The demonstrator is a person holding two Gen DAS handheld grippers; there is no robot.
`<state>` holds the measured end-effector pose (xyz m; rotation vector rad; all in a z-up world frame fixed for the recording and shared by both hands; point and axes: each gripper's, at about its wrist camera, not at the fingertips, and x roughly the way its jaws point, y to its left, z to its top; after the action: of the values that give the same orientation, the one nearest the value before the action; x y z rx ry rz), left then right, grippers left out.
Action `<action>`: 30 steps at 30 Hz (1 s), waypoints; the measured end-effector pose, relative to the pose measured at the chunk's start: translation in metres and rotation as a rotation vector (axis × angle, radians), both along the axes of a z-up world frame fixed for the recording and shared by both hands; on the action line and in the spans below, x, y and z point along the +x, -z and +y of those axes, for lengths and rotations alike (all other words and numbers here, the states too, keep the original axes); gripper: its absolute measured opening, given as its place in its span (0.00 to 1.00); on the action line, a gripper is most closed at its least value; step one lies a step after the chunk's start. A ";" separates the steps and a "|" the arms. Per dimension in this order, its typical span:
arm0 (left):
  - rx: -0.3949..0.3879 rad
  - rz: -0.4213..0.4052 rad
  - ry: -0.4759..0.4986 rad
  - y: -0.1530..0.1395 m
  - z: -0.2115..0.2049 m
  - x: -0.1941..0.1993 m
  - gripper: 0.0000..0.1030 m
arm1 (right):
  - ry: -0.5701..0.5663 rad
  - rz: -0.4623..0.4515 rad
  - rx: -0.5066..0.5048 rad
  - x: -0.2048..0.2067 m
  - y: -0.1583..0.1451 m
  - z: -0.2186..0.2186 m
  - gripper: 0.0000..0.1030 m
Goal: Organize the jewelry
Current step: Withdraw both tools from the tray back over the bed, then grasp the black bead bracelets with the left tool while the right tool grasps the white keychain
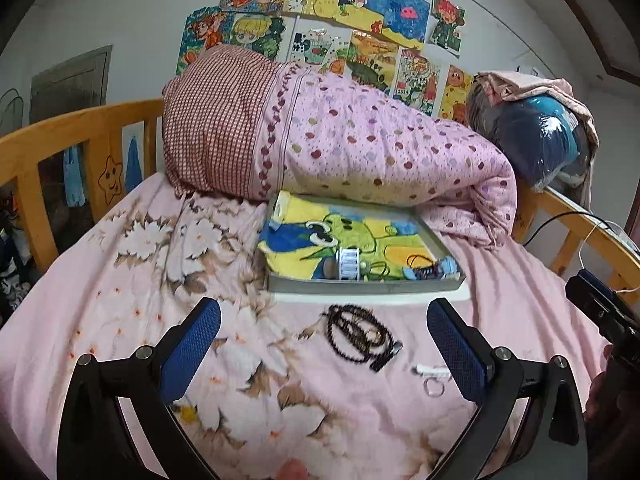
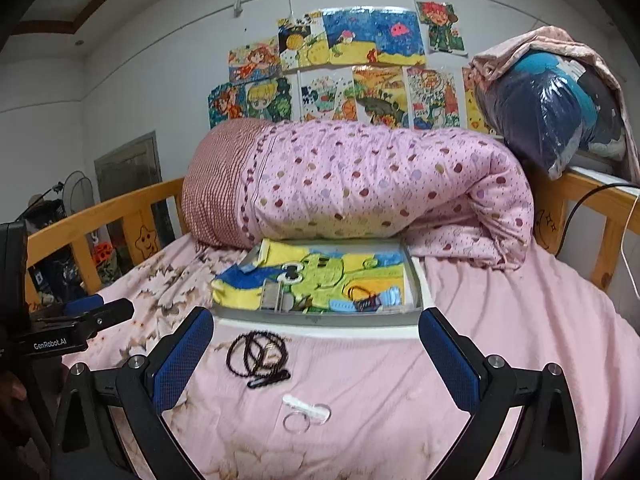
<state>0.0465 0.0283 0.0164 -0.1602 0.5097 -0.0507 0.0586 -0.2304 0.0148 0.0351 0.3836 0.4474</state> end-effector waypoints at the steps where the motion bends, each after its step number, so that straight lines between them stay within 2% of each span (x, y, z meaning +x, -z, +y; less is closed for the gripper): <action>1: 0.000 0.004 0.001 0.002 0.001 -0.002 0.98 | -0.004 0.007 -0.005 -0.001 0.002 0.001 1.00; 18: 0.074 0.135 -0.010 0.043 0.005 -0.012 0.98 | 0.001 0.196 -0.029 0.016 0.031 0.000 1.00; 23: 0.069 0.174 0.014 0.050 0.005 -0.009 0.98 | -0.031 0.283 -0.088 0.028 0.045 0.003 1.00; 26: 0.049 0.211 0.065 0.053 0.005 -0.002 0.98 | -0.113 0.335 -0.151 0.041 0.055 0.007 1.00; 30: 0.033 0.243 0.122 0.056 0.002 0.010 0.98 | -0.171 0.337 -0.253 0.052 0.070 0.008 1.00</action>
<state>0.0561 0.0304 -0.0392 -0.1030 0.7618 -0.1432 0.1102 -0.2227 -0.0555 -0.1715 0.7767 0.5602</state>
